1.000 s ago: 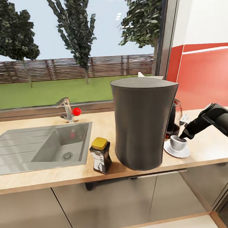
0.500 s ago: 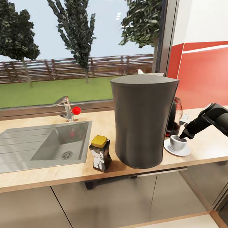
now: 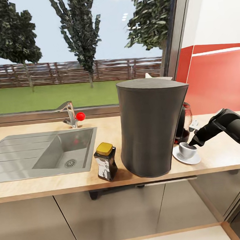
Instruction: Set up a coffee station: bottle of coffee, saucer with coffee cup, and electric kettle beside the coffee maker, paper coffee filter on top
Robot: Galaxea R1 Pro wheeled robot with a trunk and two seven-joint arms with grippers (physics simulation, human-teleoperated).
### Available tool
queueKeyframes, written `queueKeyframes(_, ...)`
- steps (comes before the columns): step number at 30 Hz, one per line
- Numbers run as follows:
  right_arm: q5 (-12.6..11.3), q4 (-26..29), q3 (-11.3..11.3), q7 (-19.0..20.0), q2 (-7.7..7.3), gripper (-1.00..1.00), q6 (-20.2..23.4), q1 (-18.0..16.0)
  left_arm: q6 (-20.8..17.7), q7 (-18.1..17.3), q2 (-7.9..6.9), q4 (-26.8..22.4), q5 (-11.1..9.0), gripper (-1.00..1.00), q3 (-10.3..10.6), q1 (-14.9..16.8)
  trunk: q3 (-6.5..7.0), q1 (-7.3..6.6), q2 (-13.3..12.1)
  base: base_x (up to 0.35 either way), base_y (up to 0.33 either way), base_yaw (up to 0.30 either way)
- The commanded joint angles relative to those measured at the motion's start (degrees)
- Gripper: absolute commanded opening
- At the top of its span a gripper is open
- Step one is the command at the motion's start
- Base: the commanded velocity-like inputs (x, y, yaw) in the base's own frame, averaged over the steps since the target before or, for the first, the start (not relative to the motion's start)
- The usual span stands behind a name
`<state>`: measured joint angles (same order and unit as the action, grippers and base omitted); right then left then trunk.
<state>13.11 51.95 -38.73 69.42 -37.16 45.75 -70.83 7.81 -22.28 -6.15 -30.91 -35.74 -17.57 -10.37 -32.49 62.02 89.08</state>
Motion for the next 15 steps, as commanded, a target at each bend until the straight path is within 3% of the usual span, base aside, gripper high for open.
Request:
queueKeyframes(1,0.3,0.1,-0.1,0.4,-0.02,-1.0,0.5,0.0,-0.1,-0.3,0.0,0.0,-0.5,1.0,0.0,0.0,-0.06,0.01,0.0,0.0,0.0,0.0)
queueKeyframes(2,0.3,0.1,-0.1,0.4,-0.02,-1.0,0.5,0.0,-0.1,-0.3,0.0,0.0,-0.5,1.0,0.0,0.0,-0.06,0.01,0.0,0.0,0.0,0.0)
queueKeyframes(3,0.3,0.1,-0.1,0.4,-0.02,1.0,0.5,0.0,-0.1,-0.3,0.0,0.0,-0.5,1.0,0.0,0.0,-0.06,0.01,0.0,0.0,0.0,0.0)
queueKeyframes(15,0.2,0.1,-0.1,0.4,-0.02,1.0,0.5,0.0,-0.1,-0.3,0.0,0.0,-0.5,1.0,0.0,0.0,-0.06,0.01,0.0,0.0,0.0,0.0)
